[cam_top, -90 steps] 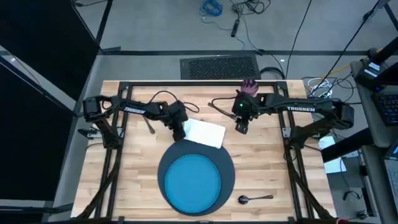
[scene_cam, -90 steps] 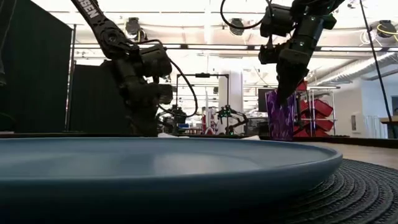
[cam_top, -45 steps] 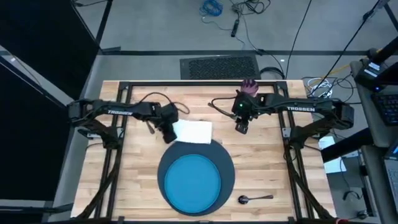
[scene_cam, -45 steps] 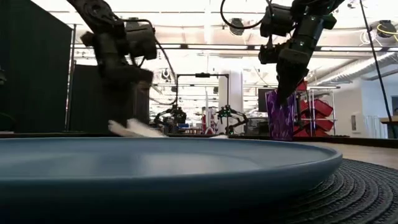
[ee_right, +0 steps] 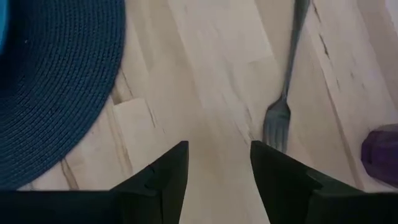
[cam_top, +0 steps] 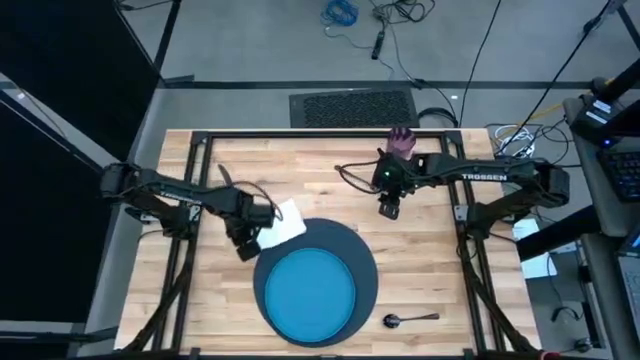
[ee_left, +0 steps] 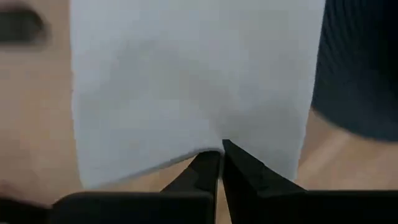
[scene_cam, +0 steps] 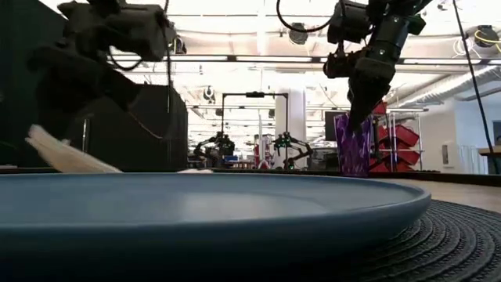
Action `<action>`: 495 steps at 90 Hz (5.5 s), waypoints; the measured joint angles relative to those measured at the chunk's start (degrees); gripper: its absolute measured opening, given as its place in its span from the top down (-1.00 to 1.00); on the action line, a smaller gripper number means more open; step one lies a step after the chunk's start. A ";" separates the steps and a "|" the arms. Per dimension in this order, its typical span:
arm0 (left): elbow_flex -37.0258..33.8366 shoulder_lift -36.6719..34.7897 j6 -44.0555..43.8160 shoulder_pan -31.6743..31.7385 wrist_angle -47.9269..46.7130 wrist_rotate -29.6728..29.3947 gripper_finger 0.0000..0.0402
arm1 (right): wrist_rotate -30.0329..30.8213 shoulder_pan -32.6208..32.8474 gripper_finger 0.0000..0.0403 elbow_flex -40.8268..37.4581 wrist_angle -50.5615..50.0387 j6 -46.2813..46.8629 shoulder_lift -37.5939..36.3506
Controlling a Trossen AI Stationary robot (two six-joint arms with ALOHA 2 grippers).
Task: Set table place
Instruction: Move the white napkin beside the dark blue placemat, then put the black fork on the white napkin
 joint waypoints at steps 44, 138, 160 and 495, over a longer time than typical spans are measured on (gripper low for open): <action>0.00 0.00 -32.49 -19.58 -0.18 7.53 1.00 | 0.01 6.28 0.21 0.00 -0.57 0.52 0.00; 4.73 15.23 -90.21 -37.03 34.83 -1.62 1.00 | -0.02 24.07 0.21 0.00 -7.20 -0.52 0.00; 6.83 15.93 -90.13 -36.77 34.61 -3.45 1.00 | 0.00 23.92 0.21 0.02 -7.63 -2.57 0.00; 23.41 -2.98 30.06 13.44 25.84 -38.82 0.53 | 6.80 12.73 0.21 4.47 -7.98 -0.33 -4.43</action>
